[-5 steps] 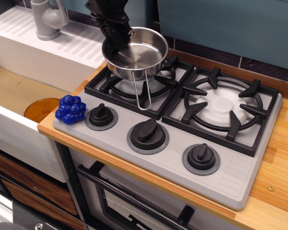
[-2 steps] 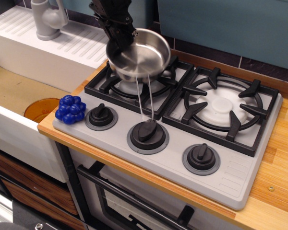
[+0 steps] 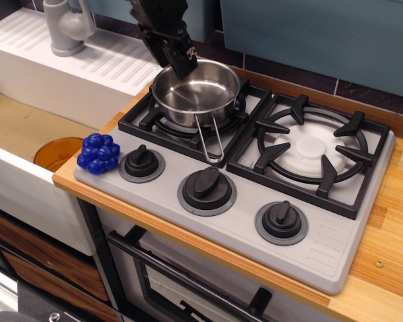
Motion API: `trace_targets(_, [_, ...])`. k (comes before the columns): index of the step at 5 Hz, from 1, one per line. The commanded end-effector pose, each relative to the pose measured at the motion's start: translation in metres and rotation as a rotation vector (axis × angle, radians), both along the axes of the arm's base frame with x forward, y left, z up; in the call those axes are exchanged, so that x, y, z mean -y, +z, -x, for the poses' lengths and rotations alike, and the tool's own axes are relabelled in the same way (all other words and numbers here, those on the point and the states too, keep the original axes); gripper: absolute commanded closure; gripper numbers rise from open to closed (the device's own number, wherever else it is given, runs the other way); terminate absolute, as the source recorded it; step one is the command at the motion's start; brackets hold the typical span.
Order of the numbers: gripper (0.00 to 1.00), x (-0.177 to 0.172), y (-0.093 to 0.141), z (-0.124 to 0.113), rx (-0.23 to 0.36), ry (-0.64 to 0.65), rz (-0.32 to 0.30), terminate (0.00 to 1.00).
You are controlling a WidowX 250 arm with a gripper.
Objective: Put pot or pan on stove and put blueberry in pot or pan
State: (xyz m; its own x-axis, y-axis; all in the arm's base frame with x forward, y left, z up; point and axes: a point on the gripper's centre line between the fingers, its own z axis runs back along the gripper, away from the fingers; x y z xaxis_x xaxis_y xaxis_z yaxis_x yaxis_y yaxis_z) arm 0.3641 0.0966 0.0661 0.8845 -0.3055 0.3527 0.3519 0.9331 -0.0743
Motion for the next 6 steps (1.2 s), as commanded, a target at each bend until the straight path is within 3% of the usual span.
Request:
trace_targets(1, [0.00,0.006,0.048,0.019,0.017,0.015,-0.020,0.00])
trace_targets(2, [0.00,0.010,0.071,0.027,-0.031,0.022,-0.044,0.00])
trace_targets(3, [0.00,0.018,0.089,0.033,-0.035,-0.020,-0.110,0.00])
trace_targets(6, [0.00,0.018,0.089,0.033,-0.035,-0.020,-0.110,0.00])
